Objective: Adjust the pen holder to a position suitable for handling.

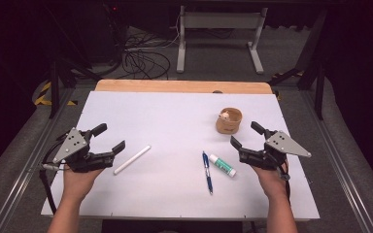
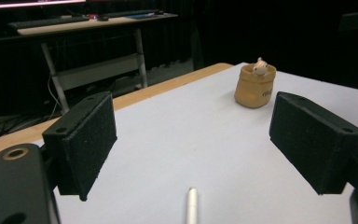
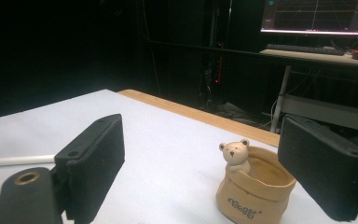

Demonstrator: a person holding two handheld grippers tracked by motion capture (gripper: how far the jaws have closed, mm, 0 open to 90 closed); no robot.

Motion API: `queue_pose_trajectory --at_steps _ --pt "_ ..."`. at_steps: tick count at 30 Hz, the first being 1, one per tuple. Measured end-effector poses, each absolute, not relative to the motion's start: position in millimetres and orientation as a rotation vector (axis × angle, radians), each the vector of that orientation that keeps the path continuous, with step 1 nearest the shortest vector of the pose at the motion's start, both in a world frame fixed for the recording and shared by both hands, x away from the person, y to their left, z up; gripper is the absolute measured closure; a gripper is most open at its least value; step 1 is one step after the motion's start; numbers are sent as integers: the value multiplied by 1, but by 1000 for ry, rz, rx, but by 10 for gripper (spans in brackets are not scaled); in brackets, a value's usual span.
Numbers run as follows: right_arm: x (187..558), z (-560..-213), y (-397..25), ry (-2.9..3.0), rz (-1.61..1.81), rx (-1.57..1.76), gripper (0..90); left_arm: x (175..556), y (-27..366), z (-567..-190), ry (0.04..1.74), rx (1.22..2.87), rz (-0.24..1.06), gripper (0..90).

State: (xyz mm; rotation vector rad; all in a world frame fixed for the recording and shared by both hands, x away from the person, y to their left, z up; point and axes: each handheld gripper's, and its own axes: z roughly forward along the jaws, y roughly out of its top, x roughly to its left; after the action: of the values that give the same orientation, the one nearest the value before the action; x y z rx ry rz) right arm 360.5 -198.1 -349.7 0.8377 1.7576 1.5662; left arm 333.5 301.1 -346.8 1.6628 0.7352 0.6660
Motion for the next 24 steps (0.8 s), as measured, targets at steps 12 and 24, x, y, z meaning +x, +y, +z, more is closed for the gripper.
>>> queue_pose_trajectory --at_steps 12,24 --pt "360 -348 -195 1777 1537 829 160 336 298 -353 786 1798 652 222" --pt "360 -347 -194 1786 1531 830 170 336 299 -371 876 1907 614 273"
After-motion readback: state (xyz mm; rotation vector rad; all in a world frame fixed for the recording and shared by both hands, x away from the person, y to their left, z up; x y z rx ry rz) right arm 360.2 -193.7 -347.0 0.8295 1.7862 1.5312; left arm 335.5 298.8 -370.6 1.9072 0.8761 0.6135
